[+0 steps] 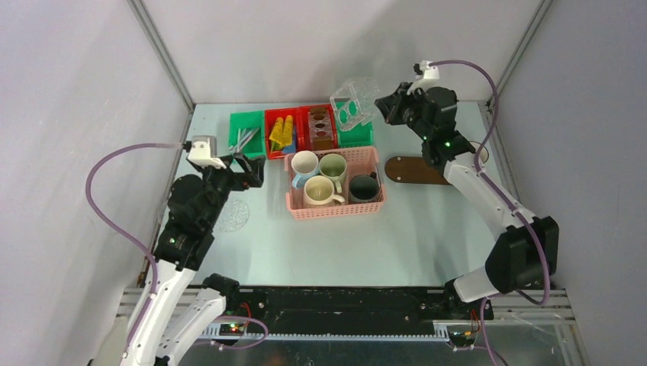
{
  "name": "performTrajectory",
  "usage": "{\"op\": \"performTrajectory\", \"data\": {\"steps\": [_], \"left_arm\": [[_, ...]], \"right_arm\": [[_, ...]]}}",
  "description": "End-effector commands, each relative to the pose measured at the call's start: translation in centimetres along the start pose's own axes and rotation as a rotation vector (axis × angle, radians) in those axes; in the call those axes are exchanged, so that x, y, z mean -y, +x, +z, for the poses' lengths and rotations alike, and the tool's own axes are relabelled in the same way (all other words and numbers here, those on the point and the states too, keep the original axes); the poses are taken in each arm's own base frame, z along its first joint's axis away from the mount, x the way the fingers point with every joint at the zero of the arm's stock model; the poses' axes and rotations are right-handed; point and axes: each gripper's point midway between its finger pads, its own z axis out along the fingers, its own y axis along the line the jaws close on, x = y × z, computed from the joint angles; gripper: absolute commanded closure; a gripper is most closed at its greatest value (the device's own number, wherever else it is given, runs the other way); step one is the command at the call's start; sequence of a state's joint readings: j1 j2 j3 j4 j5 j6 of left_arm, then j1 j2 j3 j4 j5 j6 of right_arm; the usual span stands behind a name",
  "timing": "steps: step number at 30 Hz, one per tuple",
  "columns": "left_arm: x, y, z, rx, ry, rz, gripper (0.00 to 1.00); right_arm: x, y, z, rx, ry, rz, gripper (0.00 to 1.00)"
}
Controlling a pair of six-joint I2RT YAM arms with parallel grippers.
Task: Prepare toiletry sets of a toothbrush and toothpaste on the tray
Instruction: Pick up the toothpaste holder from the storage box.
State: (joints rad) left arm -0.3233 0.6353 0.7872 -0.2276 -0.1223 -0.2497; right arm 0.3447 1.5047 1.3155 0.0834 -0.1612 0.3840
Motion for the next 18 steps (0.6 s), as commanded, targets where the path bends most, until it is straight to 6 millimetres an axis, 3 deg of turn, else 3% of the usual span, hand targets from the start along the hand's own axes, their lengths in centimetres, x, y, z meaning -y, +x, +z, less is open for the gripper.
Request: {"op": "performTrajectory", "data": {"steps": [1,5,11,18], "left_arm": [[5.4,-4.9,-0.2,0.106,0.241,-0.124,0.0],[7.9,-7.2,-0.2,0.162,0.364,-0.185,0.0],[10.8,-8.9,-0.3,0.194,0.523,-0.278,0.0],[12.9,-8.4,1.4,0.135,0.608,-0.339,0.0]], "right_arm": [[-5.0,-4.8,-3.4,0.143,-0.195,0.095,1.0],[-6.8,-4.7,-5.1,0.144,-0.28,0.168,1.0],[-8.9,-4.7,-7.1,0.152,-0.402,0.269,1.0],[-9.4,-3.4,-7.4,0.122,-0.454,0.333,1.0]]}}
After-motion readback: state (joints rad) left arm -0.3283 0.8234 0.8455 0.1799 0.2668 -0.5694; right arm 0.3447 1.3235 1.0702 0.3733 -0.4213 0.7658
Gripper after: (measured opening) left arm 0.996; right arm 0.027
